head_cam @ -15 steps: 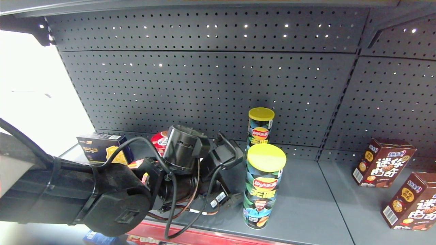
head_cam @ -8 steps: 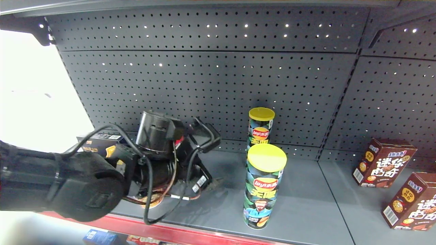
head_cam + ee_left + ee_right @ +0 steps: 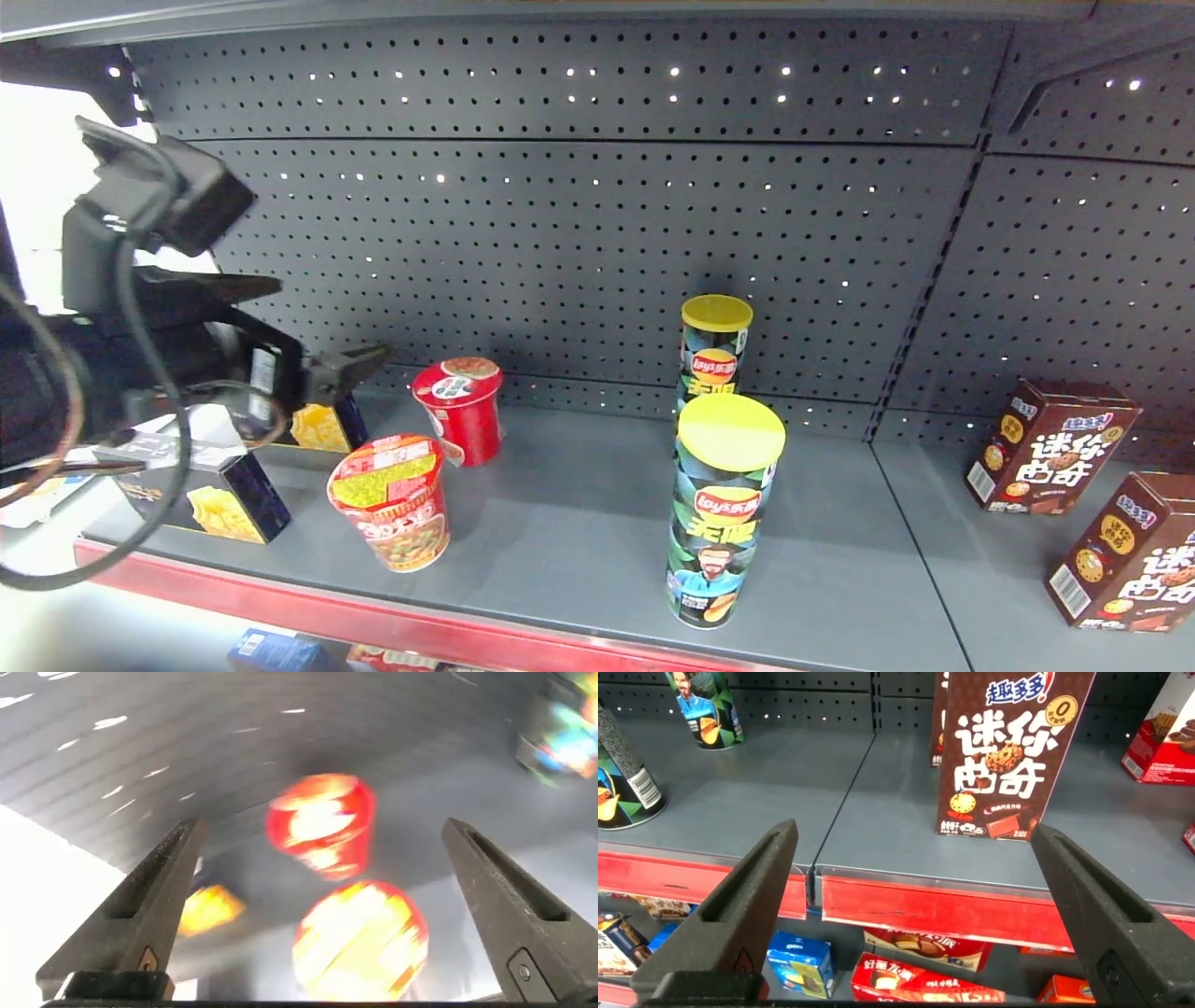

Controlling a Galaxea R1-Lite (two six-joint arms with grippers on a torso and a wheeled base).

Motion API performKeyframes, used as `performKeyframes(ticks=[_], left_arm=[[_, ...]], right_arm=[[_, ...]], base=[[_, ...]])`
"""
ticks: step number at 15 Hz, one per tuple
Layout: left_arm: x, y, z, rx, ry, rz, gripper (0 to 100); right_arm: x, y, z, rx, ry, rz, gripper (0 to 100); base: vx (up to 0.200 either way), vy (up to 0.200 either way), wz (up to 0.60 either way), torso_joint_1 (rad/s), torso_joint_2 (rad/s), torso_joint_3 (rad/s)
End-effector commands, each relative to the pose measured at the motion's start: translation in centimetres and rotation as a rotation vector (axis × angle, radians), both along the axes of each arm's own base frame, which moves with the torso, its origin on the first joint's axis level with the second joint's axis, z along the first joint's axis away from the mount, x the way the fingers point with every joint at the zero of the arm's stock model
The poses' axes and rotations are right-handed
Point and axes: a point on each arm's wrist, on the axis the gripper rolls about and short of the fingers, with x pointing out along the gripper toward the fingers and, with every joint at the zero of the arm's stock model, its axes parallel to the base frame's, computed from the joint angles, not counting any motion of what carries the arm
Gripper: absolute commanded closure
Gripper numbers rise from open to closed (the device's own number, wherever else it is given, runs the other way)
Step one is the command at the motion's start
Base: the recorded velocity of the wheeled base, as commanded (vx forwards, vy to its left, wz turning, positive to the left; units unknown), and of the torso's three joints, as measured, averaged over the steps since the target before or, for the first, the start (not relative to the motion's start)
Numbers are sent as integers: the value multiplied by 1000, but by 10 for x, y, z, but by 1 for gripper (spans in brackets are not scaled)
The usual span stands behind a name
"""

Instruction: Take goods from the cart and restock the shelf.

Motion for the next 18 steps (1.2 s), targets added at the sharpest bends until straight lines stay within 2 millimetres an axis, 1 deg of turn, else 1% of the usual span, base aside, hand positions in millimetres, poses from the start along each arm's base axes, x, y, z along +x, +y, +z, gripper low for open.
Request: performKeyframes(ticks=[1, 2, 3, 4, 5, 6, 7, 9, 11, 12, 13, 15, 17, 18], left_arm=[[-82, 41, 24, -154, -160, 252, 0], [-100, 44, 17, -235, -168, 289, 0], [-119, 48, 7, -270, -183, 326, 0], [-139, 52, -14, -269, -181, 370, 0], [-157, 55, -40, -263, -172, 385, 0], [-169, 57, -58, -257, -168, 399, 0], [-185, 59, -84, -257, -173, 413, 0], [-200, 61, -118, -260, -180, 421, 0], [-211, 61, -158, -262, -173, 401, 0], [-211, 61, -158, -262, -173, 401, 0], [-218, 59, -179, -264, -180, 350, 0], [-224, 57, -182, -285, -202, 297, 0], [-224, 56, -182, -292, -198, 264, 0], [-228, 55, -189, -282, -196, 204, 0]], right_arm=[[0, 0, 0, 0, 1, 0, 0], [0, 0, 0, 1, 1, 2, 0], [0, 0, 0, 1, 1, 0, 0], [0, 0, 0, 1, 1, 0, 0], [0, 0, 0, 0, 1, 0, 0], [0, 0, 0, 0, 1, 0, 0], [0, 0, 0, 1, 1, 0, 0], [0, 0, 0, 0, 1, 0, 0], [0, 0, 0, 0, 1, 2, 0], [0, 0, 0, 1, 1, 0, 0], [0, 0, 0, 0, 1, 0, 0], [0, 0, 0, 0, 1, 0, 0], [0, 0, 0, 0, 1, 0, 0], [0, 0, 0, 1, 1, 0, 0]], base=[[0, 0, 0, 0, 0, 0], [0, 0, 0, 0, 0, 0], [0, 0, 0, 0, 0, 0], [0, 0, 0, 0, 0, 0], [0, 0, 0, 0, 0, 0], [0, 0, 0, 0, 0, 0], [0, 0, 0, 0, 0, 0], [0, 0, 0, 0, 0, 0], [0, 0, 0, 0, 0, 0], [0, 0, 0, 0, 0, 0], [0, 0, 0, 0, 0, 0], [0, 0, 0, 0, 0, 0], [0, 0, 0, 0, 0, 0], [0, 0, 0, 0, 0, 0]])
